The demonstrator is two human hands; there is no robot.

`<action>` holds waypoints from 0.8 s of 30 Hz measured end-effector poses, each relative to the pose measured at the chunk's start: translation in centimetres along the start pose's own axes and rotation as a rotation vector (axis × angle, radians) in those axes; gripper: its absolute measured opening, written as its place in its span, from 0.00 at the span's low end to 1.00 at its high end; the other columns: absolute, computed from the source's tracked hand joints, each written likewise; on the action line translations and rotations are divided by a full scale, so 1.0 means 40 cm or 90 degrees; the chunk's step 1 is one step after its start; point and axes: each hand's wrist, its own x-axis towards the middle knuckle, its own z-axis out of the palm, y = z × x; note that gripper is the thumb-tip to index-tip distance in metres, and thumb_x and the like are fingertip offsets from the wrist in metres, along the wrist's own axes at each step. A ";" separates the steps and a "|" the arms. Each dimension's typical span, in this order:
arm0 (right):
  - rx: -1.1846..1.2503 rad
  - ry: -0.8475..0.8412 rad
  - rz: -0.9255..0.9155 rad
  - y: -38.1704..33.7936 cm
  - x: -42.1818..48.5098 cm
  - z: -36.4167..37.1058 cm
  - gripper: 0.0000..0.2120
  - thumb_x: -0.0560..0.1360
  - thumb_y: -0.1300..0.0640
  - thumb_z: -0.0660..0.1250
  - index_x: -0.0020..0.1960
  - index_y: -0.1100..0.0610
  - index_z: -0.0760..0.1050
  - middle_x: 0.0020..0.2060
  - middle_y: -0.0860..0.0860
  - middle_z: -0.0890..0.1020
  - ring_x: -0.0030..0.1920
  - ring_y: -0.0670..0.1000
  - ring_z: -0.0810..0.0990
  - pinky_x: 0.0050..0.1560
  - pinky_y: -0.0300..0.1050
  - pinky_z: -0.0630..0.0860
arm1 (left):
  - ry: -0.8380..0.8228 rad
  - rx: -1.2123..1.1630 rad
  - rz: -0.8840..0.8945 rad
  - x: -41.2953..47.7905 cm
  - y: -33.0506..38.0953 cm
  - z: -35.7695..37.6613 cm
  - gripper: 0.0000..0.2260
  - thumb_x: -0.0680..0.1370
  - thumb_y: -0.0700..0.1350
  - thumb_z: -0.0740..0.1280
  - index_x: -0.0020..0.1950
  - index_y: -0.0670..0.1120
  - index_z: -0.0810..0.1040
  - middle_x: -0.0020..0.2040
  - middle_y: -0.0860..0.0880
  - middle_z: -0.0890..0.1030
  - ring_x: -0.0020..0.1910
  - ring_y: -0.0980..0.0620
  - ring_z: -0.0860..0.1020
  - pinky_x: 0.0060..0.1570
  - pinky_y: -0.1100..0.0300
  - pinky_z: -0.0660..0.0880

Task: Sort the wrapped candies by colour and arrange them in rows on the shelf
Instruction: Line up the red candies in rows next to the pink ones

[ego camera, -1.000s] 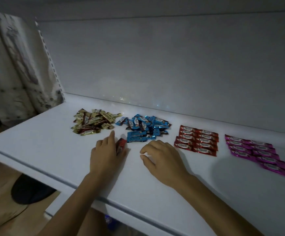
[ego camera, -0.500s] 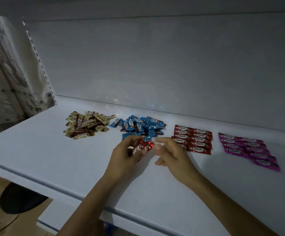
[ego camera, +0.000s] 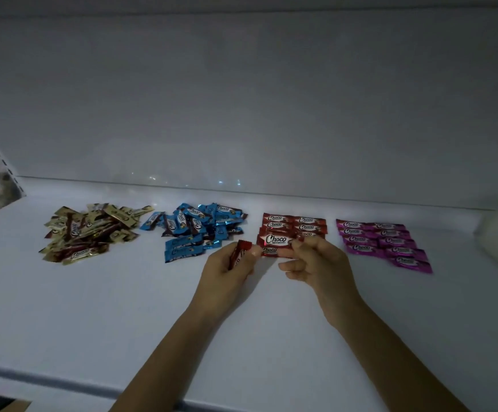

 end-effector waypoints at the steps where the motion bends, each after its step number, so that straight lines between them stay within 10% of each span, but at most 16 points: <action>1: -0.012 -0.009 -0.002 0.002 -0.004 0.003 0.04 0.77 0.61 0.65 0.47 0.62 0.76 0.38 0.54 0.85 0.34 0.52 0.84 0.32 0.40 0.78 | 0.000 0.001 0.005 -0.003 0.006 0.003 0.11 0.79 0.49 0.64 0.39 0.47 0.78 0.27 0.58 0.74 0.27 0.62 0.69 0.29 0.72 0.64; 9: -0.353 0.045 -0.211 0.043 -0.011 -0.004 0.18 0.71 0.56 0.73 0.57 0.46 0.72 0.50 0.38 0.78 0.49 0.37 0.78 0.45 0.27 0.73 | 0.029 -0.009 0.002 -0.008 0.013 0.005 0.10 0.78 0.40 0.67 0.37 0.43 0.78 0.22 0.59 0.73 0.21 0.62 0.68 0.25 0.73 0.62; 12: -0.502 -0.021 -0.292 0.054 -0.015 -0.009 0.20 0.70 0.52 0.74 0.61 0.50 0.75 0.53 0.41 0.78 0.53 0.41 0.77 0.55 0.37 0.74 | 0.016 -0.019 0.006 -0.009 0.012 0.006 0.10 0.78 0.39 0.66 0.36 0.43 0.77 0.22 0.58 0.74 0.21 0.62 0.69 0.25 0.74 0.63; 16: -0.634 0.012 -0.314 0.054 0.002 -0.019 0.18 0.71 0.49 0.72 0.59 0.52 0.79 0.53 0.48 0.81 0.54 0.48 0.79 0.57 0.51 0.75 | 0.060 -0.026 0.010 -0.005 0.005 0.007 0.06 0.80 0.43 0.63 0.46 0.45 0.78 0.32 0.55 0.78 0.26 0.63 0.71 0.28 0.73 0.66; 24: -0.807 -0.024 -0.471 0.091 -0.012 -0.011 0.15 0.70 0.55 0.74 0.56 0.53 0.79 0.49 0.48 0.83 0.50 0.50 0.80 0.49 0.44 0.72 | 0.139 -0.095 -0.054 0.006 -0.014 0.004 0.04 0.82 0.43 0.58 0.51 0.49 0.71 0.44 0.45 0.81 0.35 0.56 0.73 0.36 0.70 0.72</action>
